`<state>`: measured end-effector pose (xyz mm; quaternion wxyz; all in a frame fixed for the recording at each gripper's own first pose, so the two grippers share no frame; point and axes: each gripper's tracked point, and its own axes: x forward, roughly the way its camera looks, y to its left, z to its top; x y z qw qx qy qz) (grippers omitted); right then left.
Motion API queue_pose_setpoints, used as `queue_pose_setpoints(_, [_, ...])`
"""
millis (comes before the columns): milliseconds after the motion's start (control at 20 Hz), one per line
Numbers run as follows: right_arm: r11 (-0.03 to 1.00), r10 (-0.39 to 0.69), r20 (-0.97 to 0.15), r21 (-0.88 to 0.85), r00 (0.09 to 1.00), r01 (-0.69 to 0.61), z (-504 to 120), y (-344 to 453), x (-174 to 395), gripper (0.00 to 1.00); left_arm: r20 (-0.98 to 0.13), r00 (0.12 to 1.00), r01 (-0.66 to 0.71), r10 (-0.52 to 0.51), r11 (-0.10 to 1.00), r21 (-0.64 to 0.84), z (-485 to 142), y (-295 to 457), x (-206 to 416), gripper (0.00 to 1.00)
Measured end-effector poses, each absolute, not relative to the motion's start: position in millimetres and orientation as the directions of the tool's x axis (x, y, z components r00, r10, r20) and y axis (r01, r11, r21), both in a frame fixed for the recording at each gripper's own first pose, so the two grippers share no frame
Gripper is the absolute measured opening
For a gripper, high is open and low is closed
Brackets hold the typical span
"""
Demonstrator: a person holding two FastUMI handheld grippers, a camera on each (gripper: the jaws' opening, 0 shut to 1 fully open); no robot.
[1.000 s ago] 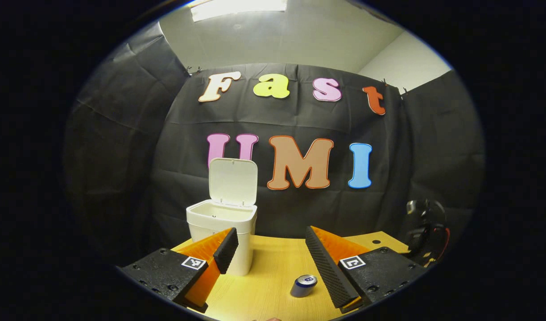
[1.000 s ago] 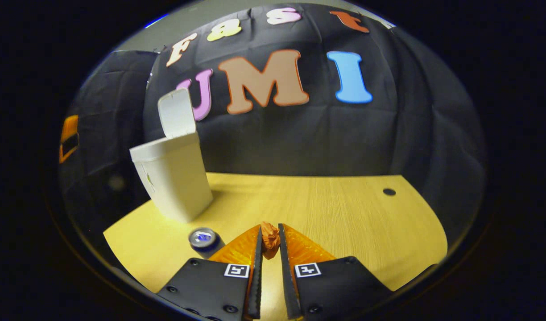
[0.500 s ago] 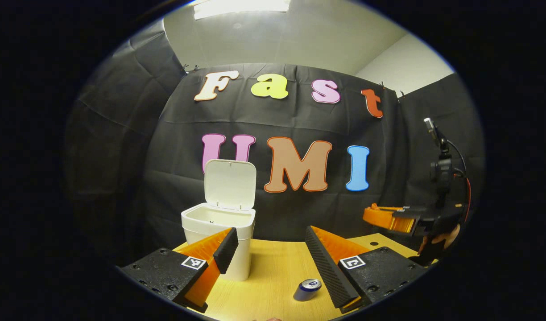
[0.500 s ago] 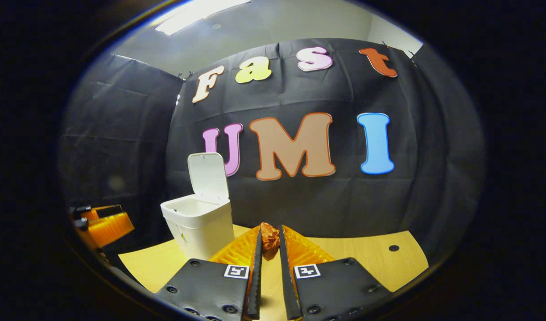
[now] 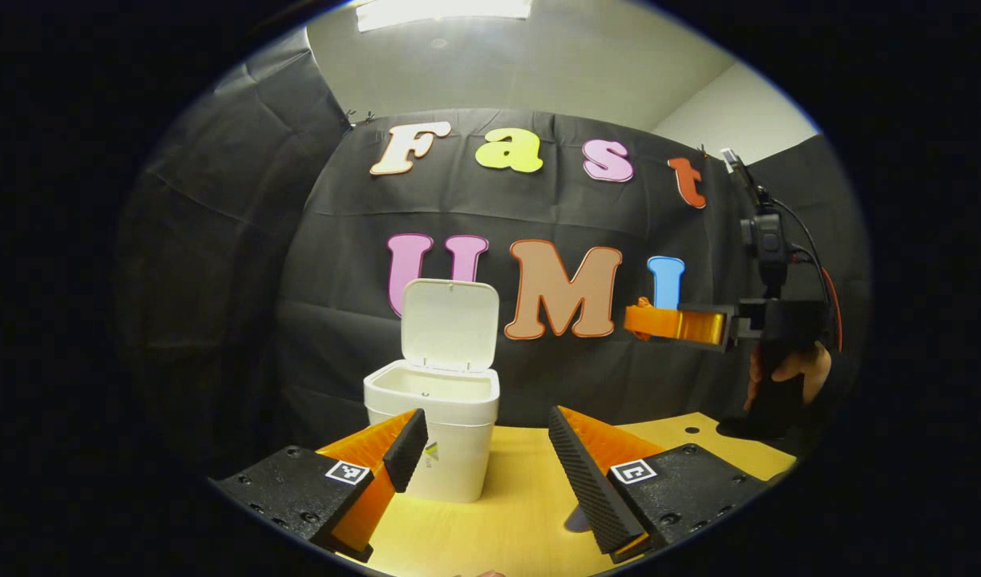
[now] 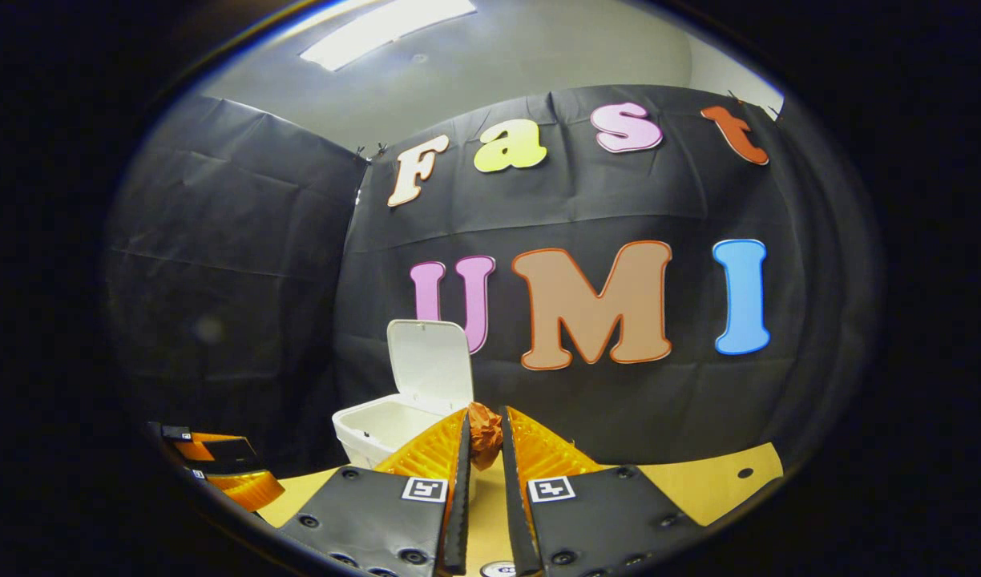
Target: Press the lid of the desktop garbage bin to open it, pick up the crumpled paper on the desktop and throw it into the bin, then pick up the pop can on the desktop and drop it into the bin, and finally close the garbage bin lid.
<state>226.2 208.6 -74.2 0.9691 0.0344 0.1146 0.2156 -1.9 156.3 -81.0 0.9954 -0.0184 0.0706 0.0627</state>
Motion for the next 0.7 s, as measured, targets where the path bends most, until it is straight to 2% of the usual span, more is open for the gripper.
queue_pose_setpoints(300, [0.883,0.469,-0.237,0.116,0.851,-0.455,-90,277,261,0.22,-0.182,0.969,-0.177,0.169,0.984,-0.028,-98,201,-10,0.92])
queue_pose_setpoints(450, [0.88,0.473,-0.266,0.105,0.84,-0.463,-104,301,274,0.24,-0.195,0.963,-0.193,0.185,0.981,-0.026,-105,218,-13,0.93])
queue_pose_setpoints(700, [0.88,0.47,-0.337,0.106,0.816,-0.463,-143,336,293,0.24,-0.21,0.955,-0.219,0.21,0.975,-0.024,-115,244,-17,0.93])
